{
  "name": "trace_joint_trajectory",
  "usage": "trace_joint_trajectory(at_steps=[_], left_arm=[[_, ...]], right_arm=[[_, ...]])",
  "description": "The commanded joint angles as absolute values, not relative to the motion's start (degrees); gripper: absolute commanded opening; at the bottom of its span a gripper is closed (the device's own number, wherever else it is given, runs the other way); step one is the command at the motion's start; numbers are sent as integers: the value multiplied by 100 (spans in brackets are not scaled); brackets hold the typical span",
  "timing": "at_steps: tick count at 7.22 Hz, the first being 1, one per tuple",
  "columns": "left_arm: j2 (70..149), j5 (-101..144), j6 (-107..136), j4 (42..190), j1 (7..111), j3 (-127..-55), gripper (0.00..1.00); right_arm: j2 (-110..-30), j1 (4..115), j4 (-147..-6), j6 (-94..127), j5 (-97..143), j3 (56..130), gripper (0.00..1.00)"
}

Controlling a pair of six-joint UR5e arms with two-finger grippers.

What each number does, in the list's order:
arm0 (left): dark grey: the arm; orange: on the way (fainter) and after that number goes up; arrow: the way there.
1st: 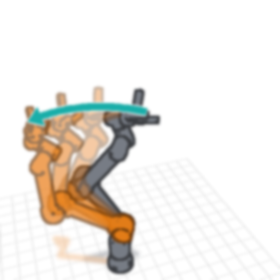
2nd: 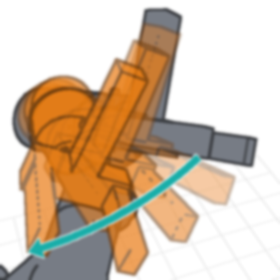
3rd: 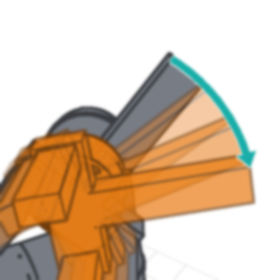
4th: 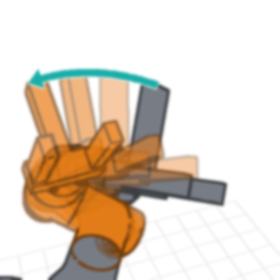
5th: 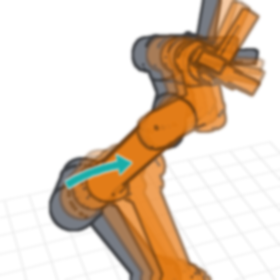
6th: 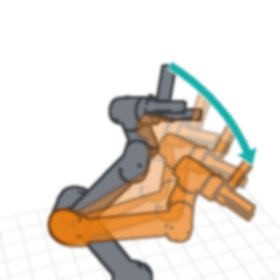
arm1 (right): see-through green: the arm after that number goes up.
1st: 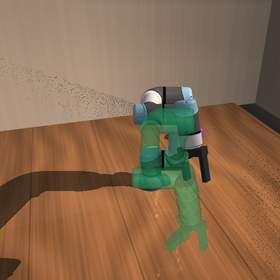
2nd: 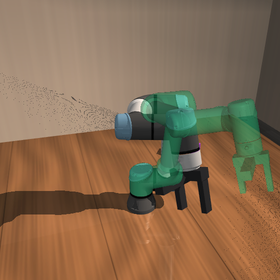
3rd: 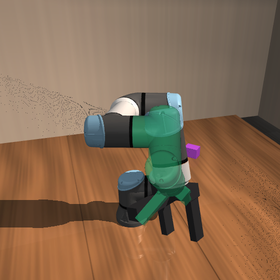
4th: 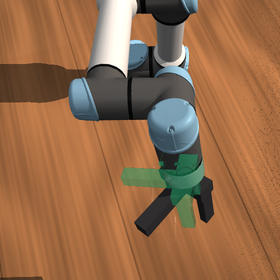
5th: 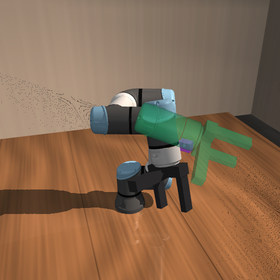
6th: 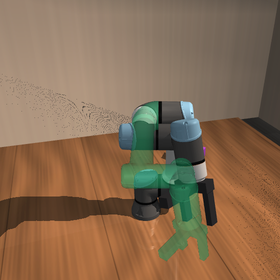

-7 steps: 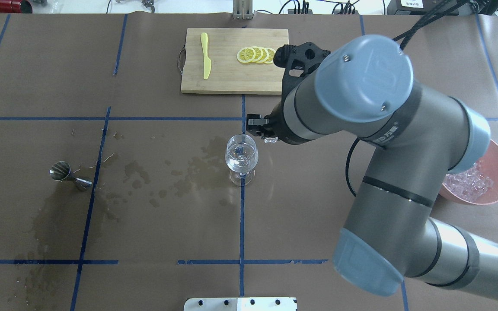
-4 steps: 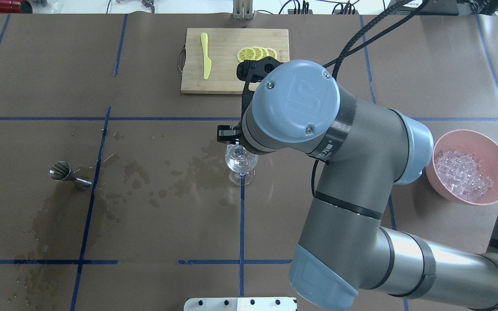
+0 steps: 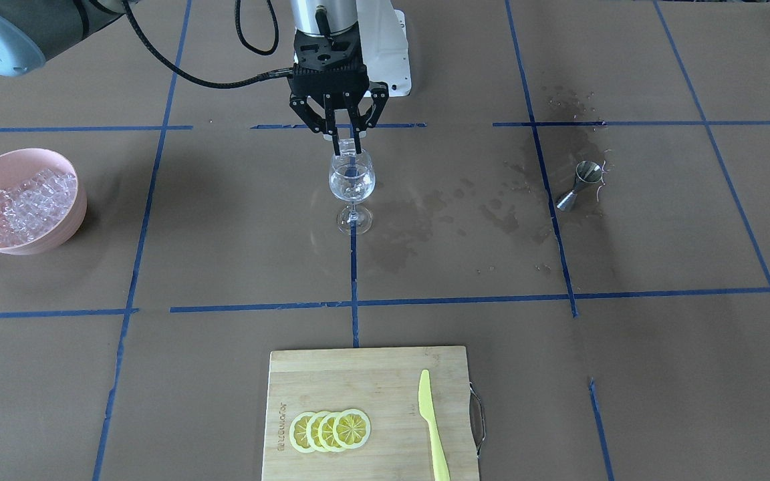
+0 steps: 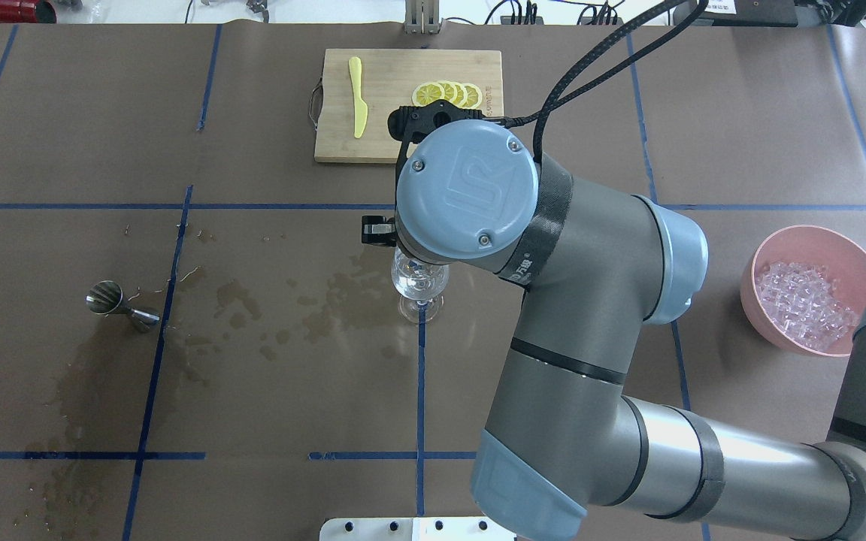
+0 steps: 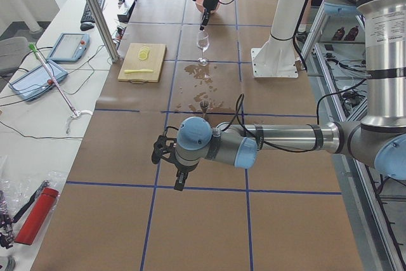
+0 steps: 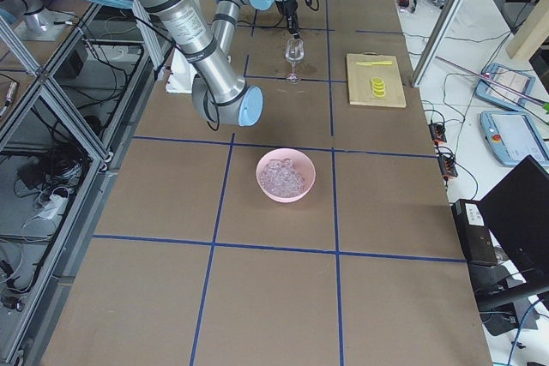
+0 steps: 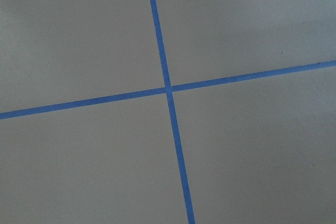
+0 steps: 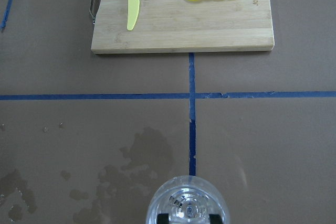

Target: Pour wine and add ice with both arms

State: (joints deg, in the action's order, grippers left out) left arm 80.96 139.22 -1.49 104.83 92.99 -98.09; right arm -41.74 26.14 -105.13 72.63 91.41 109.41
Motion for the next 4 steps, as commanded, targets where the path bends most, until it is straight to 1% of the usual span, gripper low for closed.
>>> trace_joint_trajectory(at_steps=[1, 2, 3, 4], left_arm=[[8095, 13922, -149, 10485, 9299, -9809, 100], [8095, 13922, -149, 10477, 9299, -9809, 100], [8095, 13922, -149, 10477, 9299, -9800, 100], [8086, 13922, -149, 10477, 9308, -9800, 100]], right_arm=[[-4183, 2514, -10520, 7260, 9018, 10916, 0], [-4227, 2470, -10521, 7260, 9018, 10899, 1], [-4228, 2470, -10529, 7268, 8965, 10890, 36], [-4210, 2461, -10529, 7269, 8852, 10890, 97]])
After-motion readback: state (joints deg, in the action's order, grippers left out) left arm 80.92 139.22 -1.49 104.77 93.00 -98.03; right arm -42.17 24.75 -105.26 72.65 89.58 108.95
